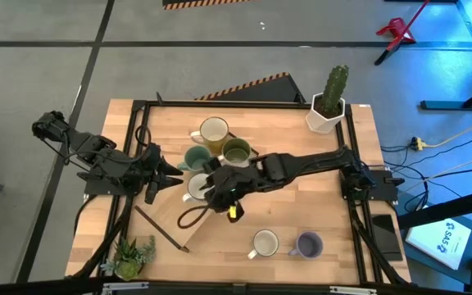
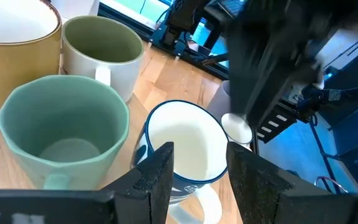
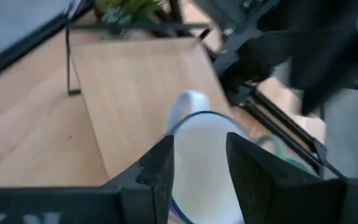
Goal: Place coffee mugs
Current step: Put the flowered mug on the shelf
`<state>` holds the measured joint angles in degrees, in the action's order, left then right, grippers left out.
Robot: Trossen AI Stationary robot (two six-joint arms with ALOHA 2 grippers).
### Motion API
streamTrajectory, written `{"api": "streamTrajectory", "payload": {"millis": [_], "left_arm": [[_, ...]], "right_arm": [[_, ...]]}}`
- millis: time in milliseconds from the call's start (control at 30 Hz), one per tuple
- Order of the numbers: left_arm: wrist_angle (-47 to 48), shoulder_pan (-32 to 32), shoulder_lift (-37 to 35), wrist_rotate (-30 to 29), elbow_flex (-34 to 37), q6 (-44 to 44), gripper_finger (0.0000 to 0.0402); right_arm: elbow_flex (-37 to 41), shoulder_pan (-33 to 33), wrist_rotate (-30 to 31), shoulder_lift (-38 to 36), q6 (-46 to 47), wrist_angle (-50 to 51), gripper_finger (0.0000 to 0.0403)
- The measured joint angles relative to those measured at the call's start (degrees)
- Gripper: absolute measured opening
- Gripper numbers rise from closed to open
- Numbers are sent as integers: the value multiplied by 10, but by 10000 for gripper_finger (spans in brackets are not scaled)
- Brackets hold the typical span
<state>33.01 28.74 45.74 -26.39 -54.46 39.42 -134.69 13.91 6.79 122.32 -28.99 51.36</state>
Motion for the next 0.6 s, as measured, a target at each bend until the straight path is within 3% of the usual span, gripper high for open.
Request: {"api": "streamTrajectory", "payload": {"millis": [133,267,400,600], "left_arm": [[0,0,0,0,0,0,142],[0,0,-1,0,0,1,142],[0,0,-1,0,0,3,142],[0,0,-1,1,0,4,142]], "right_arm": [[-2,0,66,-18,39,31,134],[0,0,125,-17,144,117,134],[10,-1,110,-15,213,184,134],[56,-1,99,-12,211,129,134]]}}
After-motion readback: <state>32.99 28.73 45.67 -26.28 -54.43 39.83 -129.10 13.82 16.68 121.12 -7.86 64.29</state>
